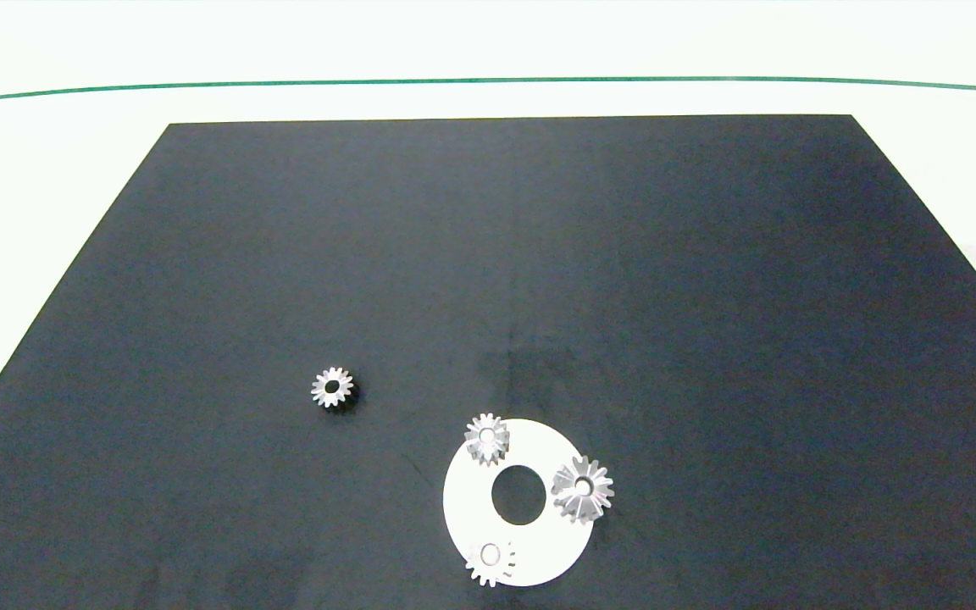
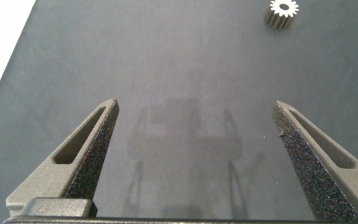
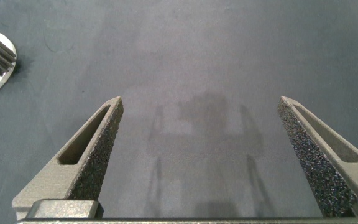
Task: Remove an incorrectly installed larger gear and replace it with the correct smaller gear
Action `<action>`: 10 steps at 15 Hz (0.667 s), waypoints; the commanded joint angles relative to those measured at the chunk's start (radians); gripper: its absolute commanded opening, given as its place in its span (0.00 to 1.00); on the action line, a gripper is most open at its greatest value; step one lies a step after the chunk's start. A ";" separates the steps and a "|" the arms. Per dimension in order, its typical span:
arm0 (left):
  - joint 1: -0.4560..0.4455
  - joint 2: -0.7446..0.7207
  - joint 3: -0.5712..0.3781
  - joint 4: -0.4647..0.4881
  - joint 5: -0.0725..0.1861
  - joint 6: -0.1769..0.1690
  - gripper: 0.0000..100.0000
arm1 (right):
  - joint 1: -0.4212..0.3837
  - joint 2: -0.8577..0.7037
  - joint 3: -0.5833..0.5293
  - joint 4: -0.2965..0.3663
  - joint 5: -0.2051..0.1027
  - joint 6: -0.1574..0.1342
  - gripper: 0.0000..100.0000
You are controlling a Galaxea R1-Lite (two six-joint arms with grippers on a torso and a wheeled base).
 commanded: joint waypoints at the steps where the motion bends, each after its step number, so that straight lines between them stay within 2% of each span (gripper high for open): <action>1: 0.000 0.001 0.000 0.000 0.000 0.000 1.00 | 0.001 0.001 0.000 0.000 0.000 0.000 1.00; 8: -0.001 0.001 0.000 -0.002 0.002 0.003 1.00 | 0.001 0.001 0.000 0.000 0.000 0.002 1.00; 10: 0.000 0.001 0.000 0.000 0.002 -0.002 1.00 | -0.001 0.001 0.002 -0.006 -0.001 -0.007 1.00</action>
